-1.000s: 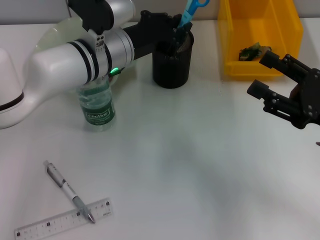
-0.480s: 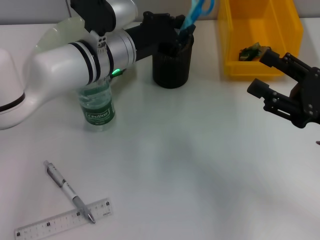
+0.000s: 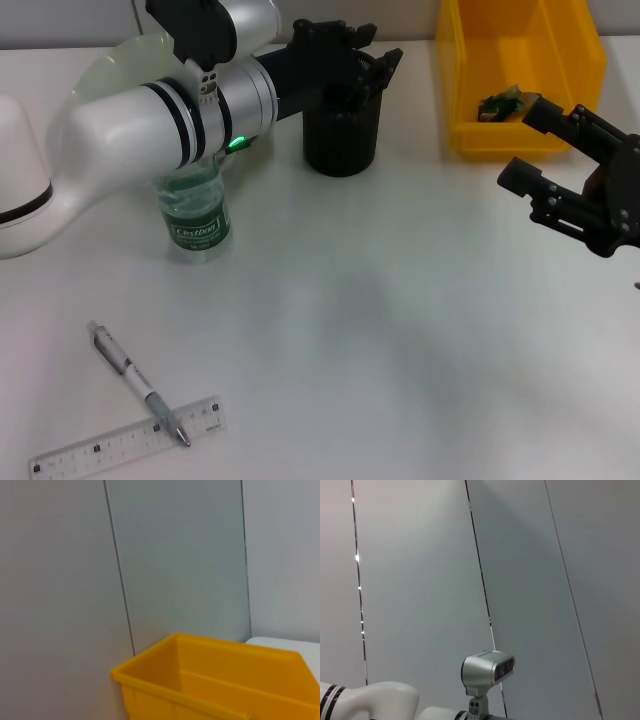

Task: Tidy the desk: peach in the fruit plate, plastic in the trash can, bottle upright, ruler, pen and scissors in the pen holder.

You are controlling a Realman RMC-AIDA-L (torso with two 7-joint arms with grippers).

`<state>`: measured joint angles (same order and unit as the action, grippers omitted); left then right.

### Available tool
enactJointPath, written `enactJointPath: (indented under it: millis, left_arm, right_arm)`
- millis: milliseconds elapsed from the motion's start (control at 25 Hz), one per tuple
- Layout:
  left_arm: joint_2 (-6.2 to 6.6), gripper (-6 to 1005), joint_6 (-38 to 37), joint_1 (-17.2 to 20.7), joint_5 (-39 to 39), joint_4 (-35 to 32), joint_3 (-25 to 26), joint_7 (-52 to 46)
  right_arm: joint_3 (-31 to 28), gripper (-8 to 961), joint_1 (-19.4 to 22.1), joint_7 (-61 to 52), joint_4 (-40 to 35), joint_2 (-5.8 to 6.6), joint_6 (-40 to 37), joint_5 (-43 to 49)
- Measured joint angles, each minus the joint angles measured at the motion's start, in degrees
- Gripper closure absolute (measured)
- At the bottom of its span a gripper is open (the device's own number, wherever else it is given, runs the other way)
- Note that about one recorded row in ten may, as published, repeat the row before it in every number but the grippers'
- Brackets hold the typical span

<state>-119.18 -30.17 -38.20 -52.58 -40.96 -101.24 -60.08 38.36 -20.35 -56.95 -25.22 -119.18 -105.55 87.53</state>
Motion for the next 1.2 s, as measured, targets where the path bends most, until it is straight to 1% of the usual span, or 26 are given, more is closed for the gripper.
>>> enactJointPath:
  millis: [40,160,360,400,440,560,680,720,760,800,920,960,1080,1120,1160,1200]
  left_arm:
    - [0.0,648,0.0,0.0,0.0,0.0,0.0,0.0]
    - [0.0,634,-0.05,1.53,-0.05,-2.73,-0.13,-0.01]
    - [0.09,625,-0.18,4.9,-0.23,-7.67,-0.28,-0.51]
    - [0.22,625,-0.39,6.86,-0.3,-10.19,-0.55,-0.56]
    - [0.22,625,-0.39,6.86,-0.3,-10.19,-0.55,-0.56]
    - [0.42,626,-0.92,8.95,-0.37,-12.89,-1.01,-0.58]
    - [0.6,626,-5.8,12.24,-0.34,-15.98,-0.26,-0.79]
    - [0.6,627,-5.8,12.24,-0.34,-15.98,-0.26,-0.79]
    - [0.65,627,-8.13,13.65,-0.27,-17.17,0.32,-0.91]
    - [0.65,627,-8.13,13.65,-0.27,-17.17,0.32,-0.91]
    - [0.98,628,-9.96,16.07,-0.84,-20.3,0.63,-2.52]
    - [1.53,628,-11.03,17.48,-3.47,-22.78,1.11,-5.65]
    - [2.45,629,-13.74,18.99,-10.52,-26.78,3.11,-13.9]
    - [2.45,629,-13.74,18.99,-10.52,-26.78,3.11,-13.9]
    - [2.71,629,-16.96,19.83,-16.97,-29.53,5.63,-20.72]
    - [2.71,629,-16.96,19.83,-16.97,-29.53,5.63,-20.72]
  right_arm:
    - [0.0,167,0.0,0.0,0.0,0.0,0.0,0.0]
    - [-0.09,167,0.05,0.0,0.0,0.0,-0.01,0.0]
    - [-0.08,167,0.21,0.02,0.0,0.05,-0.04,0.0]
    - [-0.1,167,0.28,0.05,0.0,0.06,-0.12,0.0]
    - [-0.1,167,0.28,0.05,0.0,0.06,-0.12,0.0]
    - [-0.12,167,0.31,0.07,0.0,0.08,-0.18,0.0]
    - [-0.2,167,0.32,0.09,0.0,0.09,-0.3,0.0]
    - [-0.2,167,0.32,0.09,0.0,0.09,-0.3,0.0]
    - [-0.22,167,0.3,0.1,0.0,0.09,-0.32,0.01]
    - [-0.22,167,0.3,0.1,0.0,0.09,-0.32,0.01]
    - [-0.2,167,0.13,0.22,0.0,0.09,-0.3,0.15]
    - [-0.09,167,0.0,0.25,-0.1,0.13,-0.29,0.26]
    - [0.1,167,-0.12,0.16,-0.38,0.21,-0.34,0.37]
    - [0.15,167,-0.16,0.08,-0.47,0.24,-0.35,0.41]
    - [0.21,167,-0.22,-0.06,-0.71,0.38,-0.36,0.46]
    - [0.21,167,-0.22,-0.06,-0.71,0.38,-0.36,0.46]
